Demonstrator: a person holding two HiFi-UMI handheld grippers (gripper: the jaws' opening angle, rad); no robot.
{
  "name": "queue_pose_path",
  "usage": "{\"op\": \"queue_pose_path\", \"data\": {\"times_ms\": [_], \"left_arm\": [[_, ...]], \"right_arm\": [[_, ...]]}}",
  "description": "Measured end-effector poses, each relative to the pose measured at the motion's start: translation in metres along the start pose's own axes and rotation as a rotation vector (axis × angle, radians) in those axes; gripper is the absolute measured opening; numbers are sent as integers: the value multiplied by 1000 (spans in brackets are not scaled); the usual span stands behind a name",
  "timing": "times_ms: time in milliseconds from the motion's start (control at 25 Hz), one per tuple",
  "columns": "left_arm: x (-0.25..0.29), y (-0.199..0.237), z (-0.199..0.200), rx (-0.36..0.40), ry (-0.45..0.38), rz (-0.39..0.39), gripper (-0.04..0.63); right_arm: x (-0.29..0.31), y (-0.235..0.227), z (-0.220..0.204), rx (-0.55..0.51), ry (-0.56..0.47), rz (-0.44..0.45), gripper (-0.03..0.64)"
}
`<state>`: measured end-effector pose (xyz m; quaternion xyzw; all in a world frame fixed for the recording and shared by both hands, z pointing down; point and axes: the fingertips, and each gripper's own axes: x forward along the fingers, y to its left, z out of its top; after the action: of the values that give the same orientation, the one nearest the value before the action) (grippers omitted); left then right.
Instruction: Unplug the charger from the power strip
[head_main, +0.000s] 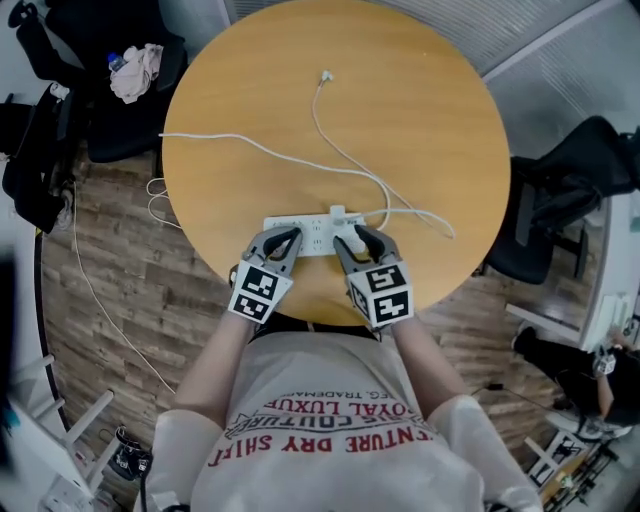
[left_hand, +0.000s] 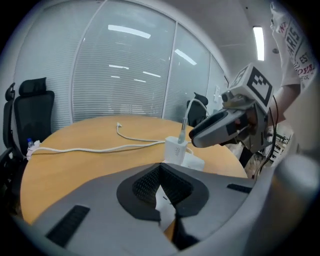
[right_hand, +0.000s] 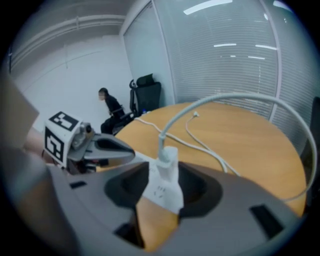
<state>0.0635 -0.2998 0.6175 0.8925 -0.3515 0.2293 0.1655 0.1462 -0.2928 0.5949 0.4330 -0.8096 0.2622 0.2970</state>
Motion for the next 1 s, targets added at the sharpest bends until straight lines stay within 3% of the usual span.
{"op": "queue_pose_path", "data": {"times_ms": [160,360,560,680,840,1000], "left_arm": [[15,2,-19,1,100,-9,29],[19,6,-20,-25,116,8,30],[30,1,-37,-9,266,-10,30],[30,0,-37,-10,276,-17,29],[30,0,-36,-44,275,-39,29],[30,1,-37,-75,284,-63,29]], "right_arm": [[16,-3,-1,15,39,-32,236],[38,-9,-2,82,100,-85,247],[55,-13,-12,157,177,-159,247],[61,-13,-23,199,226,-190,245],[61,-11,-30,212,261,-223,172],[63,-11,-31,209,275,-235,164]]}}
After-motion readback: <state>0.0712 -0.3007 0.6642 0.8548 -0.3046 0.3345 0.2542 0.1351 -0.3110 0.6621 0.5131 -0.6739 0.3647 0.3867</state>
